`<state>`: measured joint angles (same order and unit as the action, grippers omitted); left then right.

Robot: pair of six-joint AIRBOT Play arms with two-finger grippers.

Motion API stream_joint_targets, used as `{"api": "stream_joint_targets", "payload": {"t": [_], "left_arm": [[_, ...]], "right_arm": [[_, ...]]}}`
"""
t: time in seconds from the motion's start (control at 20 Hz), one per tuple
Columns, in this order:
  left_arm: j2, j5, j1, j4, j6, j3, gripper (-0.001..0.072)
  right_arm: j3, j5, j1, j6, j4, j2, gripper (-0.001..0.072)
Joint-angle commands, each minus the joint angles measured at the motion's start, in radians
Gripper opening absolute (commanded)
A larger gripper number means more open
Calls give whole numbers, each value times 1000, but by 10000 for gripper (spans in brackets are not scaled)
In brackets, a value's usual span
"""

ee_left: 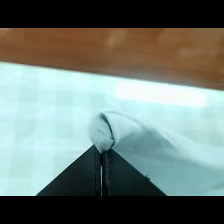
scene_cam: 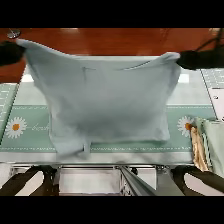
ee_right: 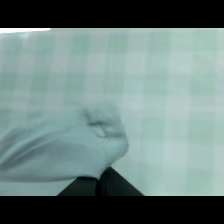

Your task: Fold the shirts.

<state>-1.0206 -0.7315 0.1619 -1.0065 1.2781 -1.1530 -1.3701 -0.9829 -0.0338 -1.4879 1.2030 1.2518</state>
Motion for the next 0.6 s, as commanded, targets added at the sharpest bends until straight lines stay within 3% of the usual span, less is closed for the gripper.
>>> {"api": "stream_joint_targets", "payload": {"t": [0.0, 0.1, 0.15, 0.2, 0.25, 0.3, 0.45, 0.55], "left_arm": [[-176, 185, -76, 2, 26, 15, 17], [-241, 189, -89, 5, 71, 16, 17], [-266, 188, -91, 5, 101, 16, 20], [-281, 188, -89, 5, 138, 16, 100], [-285, 176, -86, 3, 145, 16, 413], [-284, 148, -77, -20, 143, 14, 700], [-282, -209, 16, -150, 122, -40, 702], [-283, -459, 121, -165, 122, -23, 702]], "right_arm": [[-158, 72, -1, -11, -108, 287, 23], [-275, 8, -8, -67, -161, 416, 24], [-321, -31, -18, -90, -197, 461, 71], [-358, -70, -37, -103, -241, 496, 339], [-384, -112, -59, -101, -273, 512, 645], [-402, -161, -90, -86, -287, 512, 631], [-422, -396, -211, 29, -272, 467, 630], [-403, -586, -290, 72, -148, 427, 629]]}}
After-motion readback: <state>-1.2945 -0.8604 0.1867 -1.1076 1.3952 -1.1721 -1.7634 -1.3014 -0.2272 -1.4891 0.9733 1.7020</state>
